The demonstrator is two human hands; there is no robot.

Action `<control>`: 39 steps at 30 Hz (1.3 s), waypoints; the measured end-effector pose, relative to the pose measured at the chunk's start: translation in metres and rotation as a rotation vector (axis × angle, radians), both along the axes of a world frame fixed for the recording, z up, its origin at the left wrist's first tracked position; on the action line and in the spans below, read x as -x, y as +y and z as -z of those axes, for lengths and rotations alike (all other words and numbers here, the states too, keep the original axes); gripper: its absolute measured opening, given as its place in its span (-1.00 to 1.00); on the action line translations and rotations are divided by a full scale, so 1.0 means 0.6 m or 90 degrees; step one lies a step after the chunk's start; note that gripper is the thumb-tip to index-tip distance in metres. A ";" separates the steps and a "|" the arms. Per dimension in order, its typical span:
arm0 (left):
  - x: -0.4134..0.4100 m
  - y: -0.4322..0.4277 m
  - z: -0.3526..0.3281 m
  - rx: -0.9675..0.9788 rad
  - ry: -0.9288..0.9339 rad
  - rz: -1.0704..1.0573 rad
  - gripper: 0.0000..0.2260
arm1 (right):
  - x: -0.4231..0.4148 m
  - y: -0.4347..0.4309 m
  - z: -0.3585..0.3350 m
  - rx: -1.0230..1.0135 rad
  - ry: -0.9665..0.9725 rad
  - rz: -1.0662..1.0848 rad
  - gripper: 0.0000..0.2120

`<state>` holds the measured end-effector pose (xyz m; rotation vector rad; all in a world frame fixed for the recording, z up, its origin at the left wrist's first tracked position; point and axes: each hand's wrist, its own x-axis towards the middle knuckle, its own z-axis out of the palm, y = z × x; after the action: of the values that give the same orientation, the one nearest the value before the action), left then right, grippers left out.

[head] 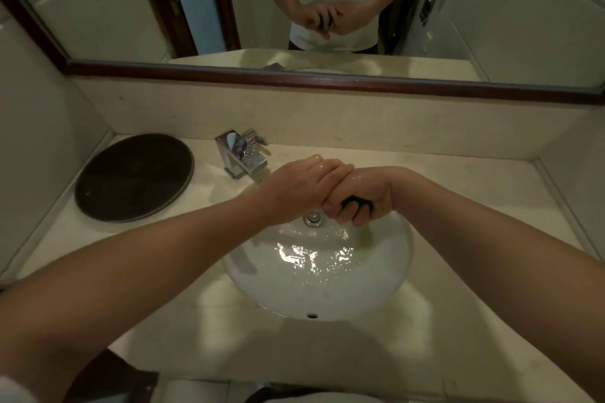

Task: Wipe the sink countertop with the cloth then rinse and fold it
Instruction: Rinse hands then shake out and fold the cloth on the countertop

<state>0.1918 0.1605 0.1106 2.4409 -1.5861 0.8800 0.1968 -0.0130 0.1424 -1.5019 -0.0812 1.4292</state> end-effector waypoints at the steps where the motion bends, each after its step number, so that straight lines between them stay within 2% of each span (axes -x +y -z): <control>1: -0.002 0.001 0.000 -0.013 -0.003 -0.019 -0.63 | -0.001 0.001 -0.003 0.024 -0.022 0.002 -0.73; 5: -0.006 -0.001 0.003 -0.062 0.046 -0.123 -0.73 | -0.004 0.014 0.003 0.126 -0.102 0.021 -0.66; 12: -0.007 0.002 -0.003 -0.150 0.187 -0.209 -0.84 | -0.004 0.042 0.026 0.195 -0.182 0.048 -0.65; 16: 0.005 -0.006 -0.021 -0.286 0.267 -0.319 -0.80 | 0.003 0.058 0.053 0.252 -0.261 0.082 -0.89; 18: 0.010 -0.011 -0.025 -0.319 0.282 -0.349 -0.80 | 0.006 0.068 0.062 0.320 -0.318 0.074 -0.93; 21: 0.008 -0.017 -0.032 -0.344 0.344 -0.380 -0.80 | 0.006 0.079 0.067 0.445 -0.428 0.005 -0.81; 24: 0.001 -0.024 -0.040 -0.357 0.393 -0.397 -0.84 | 0.003 0.078 0.072 0.435 -0.575 -0.051 -0.86; 26: -0.008 -0.026 -0.042 -0.372 0.426 -0.402 -0.87 | 0.000 0.078 0.075 0.459 -0.649 -0.078 -0.81; 28: -0.015 -0.028 -0.045 -0.381 0.469 -0.402 -0.93 | -0.002 0.078 0.080 0.485 -0.696 -0.062 -0.71; 30: -0.019 -0.029 -0.048 -0.389 0.512 -0.396 -0.96 | -0.003 0.079 0.080 0.484 -0.720 -0.026 -0.71; 33: -0.021 -0.026 -0.034 -0.314 0.597 -0.381 -0.95 | -0.001 0.074 0.080 0.503 -0.790 -0.080 -0.89; 37: -0.016 -0.023 -0.003 -0.162 0.780 -0.413 -0.88 | 0.002 0.066 0.102 0.498 -0.853 -0.151 -0.92; 39: -0.014 -0.019 0.011 -0.086 0.896 -0.434 -0.81 | -0.001 0.061 0.108 0.494 -0.896 -0.174 -0.81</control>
<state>0.2001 0.1491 0.1043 2.5159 -0.2977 -0.8804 0.1972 0.0239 0.0775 -2.9810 -0.6532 0.2715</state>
